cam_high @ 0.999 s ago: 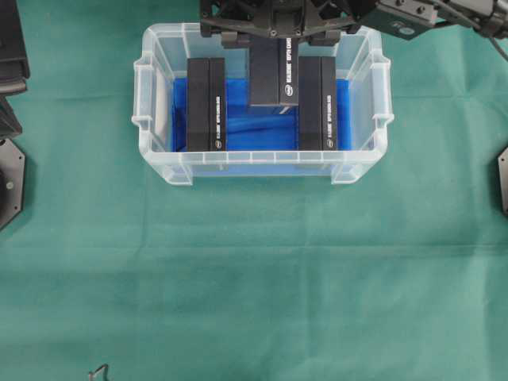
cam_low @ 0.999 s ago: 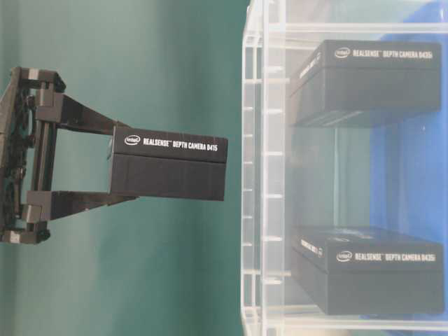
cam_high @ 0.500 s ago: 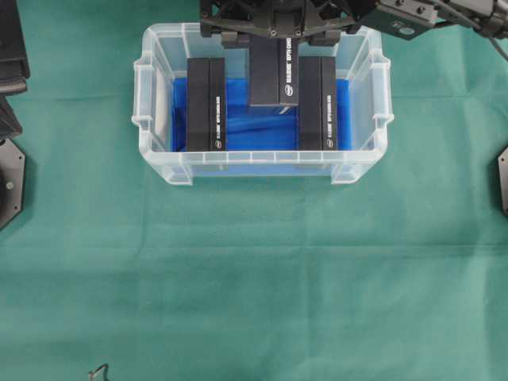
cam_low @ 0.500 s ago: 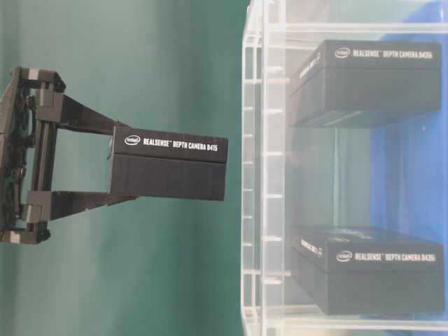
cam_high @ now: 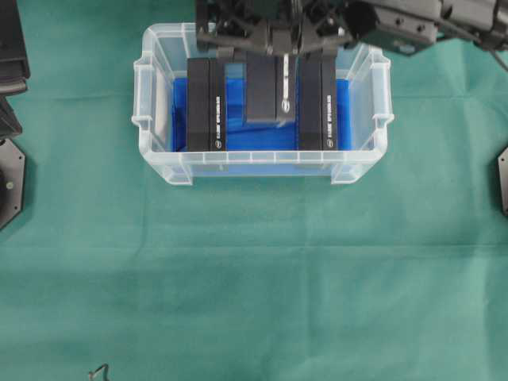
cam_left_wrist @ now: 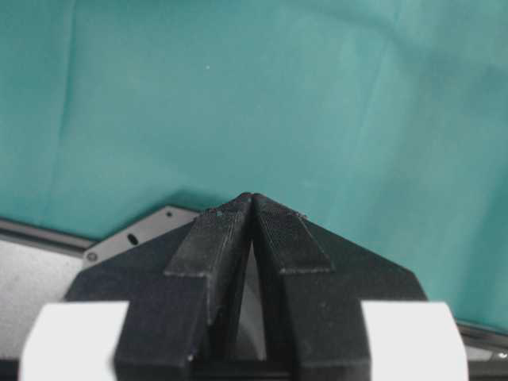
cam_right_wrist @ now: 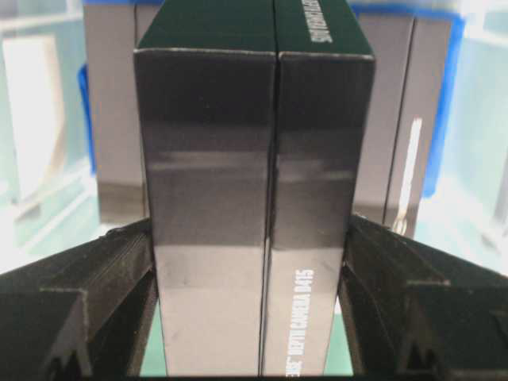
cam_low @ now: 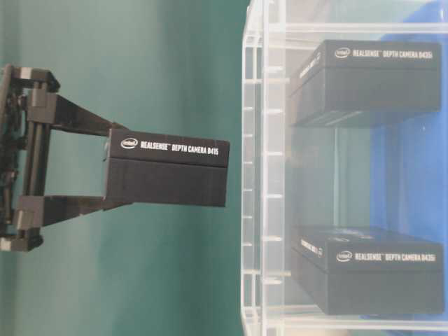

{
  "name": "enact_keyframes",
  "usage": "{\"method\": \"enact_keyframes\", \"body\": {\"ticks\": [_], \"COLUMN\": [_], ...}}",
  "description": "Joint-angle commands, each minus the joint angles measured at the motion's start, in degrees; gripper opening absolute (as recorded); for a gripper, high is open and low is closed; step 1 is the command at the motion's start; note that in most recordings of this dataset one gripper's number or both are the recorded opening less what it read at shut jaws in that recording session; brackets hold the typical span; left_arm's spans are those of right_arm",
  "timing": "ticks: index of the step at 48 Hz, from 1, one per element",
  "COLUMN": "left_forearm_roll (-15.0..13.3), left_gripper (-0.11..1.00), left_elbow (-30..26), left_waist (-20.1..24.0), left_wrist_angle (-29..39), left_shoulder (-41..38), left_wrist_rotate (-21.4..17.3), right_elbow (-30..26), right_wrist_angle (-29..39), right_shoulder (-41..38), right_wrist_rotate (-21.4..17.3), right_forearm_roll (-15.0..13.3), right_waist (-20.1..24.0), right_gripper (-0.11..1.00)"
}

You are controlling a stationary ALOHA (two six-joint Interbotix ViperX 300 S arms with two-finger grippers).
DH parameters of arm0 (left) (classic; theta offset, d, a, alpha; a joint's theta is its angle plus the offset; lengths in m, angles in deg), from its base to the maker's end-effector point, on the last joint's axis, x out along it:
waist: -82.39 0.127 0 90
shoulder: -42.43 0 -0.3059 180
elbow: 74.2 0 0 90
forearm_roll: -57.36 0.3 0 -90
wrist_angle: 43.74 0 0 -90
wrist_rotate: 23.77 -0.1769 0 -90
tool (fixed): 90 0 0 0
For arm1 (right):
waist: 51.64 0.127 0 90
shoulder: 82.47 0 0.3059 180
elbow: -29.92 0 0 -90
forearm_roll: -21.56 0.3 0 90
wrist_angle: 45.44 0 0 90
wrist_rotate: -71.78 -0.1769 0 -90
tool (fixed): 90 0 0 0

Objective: Take the box out of the case with the right arm.
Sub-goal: 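Lift the middle box straight up out of the case with the right gripper, then carry the box toward the front and lower it onto the table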

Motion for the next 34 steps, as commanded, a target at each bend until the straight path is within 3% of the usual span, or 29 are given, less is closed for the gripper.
{"method": "enact_keyframes", "body": {"ticks": [1,19,34], "left_forearm_roll": [0.0,0.0,0.0], "left_gripper": [0.11,0.11,0.11], "left_elbow": [-1.3,-1.3,-1.2], "left_waist": [0.2,0.2,0.2], "left_wrist_angle": [-0.3,-0.3,0.1], "left_shoulder": [0.0,0.0,0.4], "left_wrist_rotate": [-0.1,-0.2,-0.1], "right_elbow": [-1.7,-1.6,-1.7], "right_wrist_angle": [1.1,2.1,1.8], "right_shoulder": [3.1,2.8,2.5], "right_wrist_rotate": [-1.5,-10.3,-16.3], "right_forearm_roll": [-0.2,-2.2,-2.3], "right_waist": [2.0,11.9,19.8], "right_gripper": [0.70,0.70,0.70]}}
